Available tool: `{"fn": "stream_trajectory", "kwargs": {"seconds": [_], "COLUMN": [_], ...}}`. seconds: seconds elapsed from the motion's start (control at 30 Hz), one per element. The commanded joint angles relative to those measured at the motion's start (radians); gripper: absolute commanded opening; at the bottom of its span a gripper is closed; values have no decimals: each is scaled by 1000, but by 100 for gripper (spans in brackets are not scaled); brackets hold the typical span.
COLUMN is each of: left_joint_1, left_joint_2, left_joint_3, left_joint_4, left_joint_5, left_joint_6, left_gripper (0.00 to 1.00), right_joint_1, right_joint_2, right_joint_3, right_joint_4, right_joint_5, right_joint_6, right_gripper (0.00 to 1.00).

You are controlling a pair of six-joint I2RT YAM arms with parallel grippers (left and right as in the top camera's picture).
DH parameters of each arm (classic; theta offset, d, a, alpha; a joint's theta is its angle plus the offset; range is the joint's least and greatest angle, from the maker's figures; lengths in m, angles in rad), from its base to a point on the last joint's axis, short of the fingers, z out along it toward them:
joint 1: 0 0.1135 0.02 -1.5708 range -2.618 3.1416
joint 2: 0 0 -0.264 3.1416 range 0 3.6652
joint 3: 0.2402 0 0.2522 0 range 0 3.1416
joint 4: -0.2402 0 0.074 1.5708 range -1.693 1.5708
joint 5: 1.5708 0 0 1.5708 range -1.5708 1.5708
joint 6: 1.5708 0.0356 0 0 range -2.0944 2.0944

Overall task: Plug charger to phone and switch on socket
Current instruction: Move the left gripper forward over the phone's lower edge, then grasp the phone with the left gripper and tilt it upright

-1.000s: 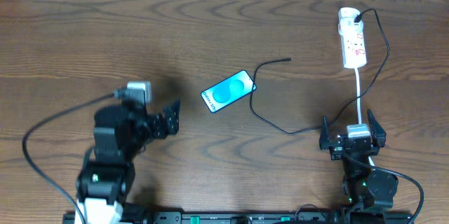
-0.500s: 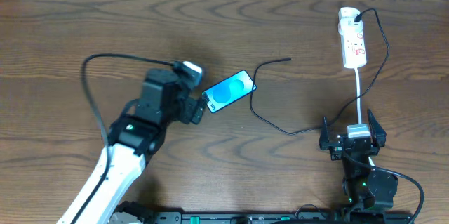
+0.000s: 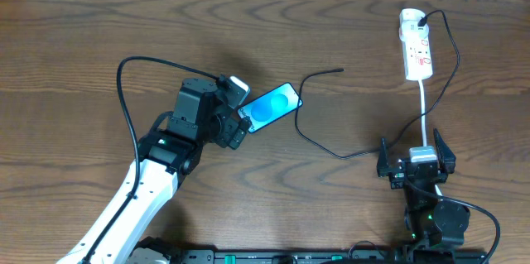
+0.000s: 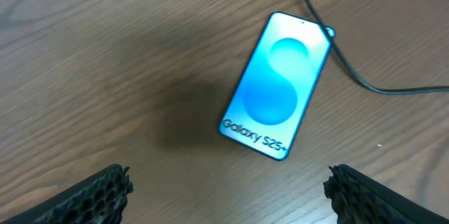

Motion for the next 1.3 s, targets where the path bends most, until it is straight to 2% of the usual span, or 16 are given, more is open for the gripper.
{"fn": "stream_trajectory", "kwargs": {"seconds": [0.0, 0.13, 0.37, 0.6, 0.83, 0.97, 1.07, 1.27], "left_joint_1": [-5, -5, -5, -5, -29, -69, -96, -113], "left_joint_2": [8, 10, 97, 332, 490, 561, 601, 668], "left_joint_3": [18, 18, 34, 211, 328, 351, 354, 355], "left_joint_4": [0, 8, 4, -69, -82, -82, -73, -16], "left_joint_5": [91, 190, 126, 58, 55, -53, -84, -117], "left_joint_6": [19, 20, 20, -8, 120, 142, 203, 235], "left_gripper": [93, 93, 93, 93, 93, 93, 93, 93], "right_joint_1": [-4, -4, -4, -4, -4, -4, -4, -4], "right_joint_2": [-6, -7, -6, -7, -6, -6, -6, -6], "right_joint_3": [-1, -1, -1, -1, -1, -1, -1, -1], "right_joint_4": [-4, -4, -4, -4, -4, -4, -4, -4], "right_joint_5": [4, 4, 4, 4, 4, 4, 4, 4], "right_joint_6": [-11, -11, -11, -11, -11, -11, -11, -11], "right_gripper": [99, 99, 99, 99, 99, 99, 99, 99]}}
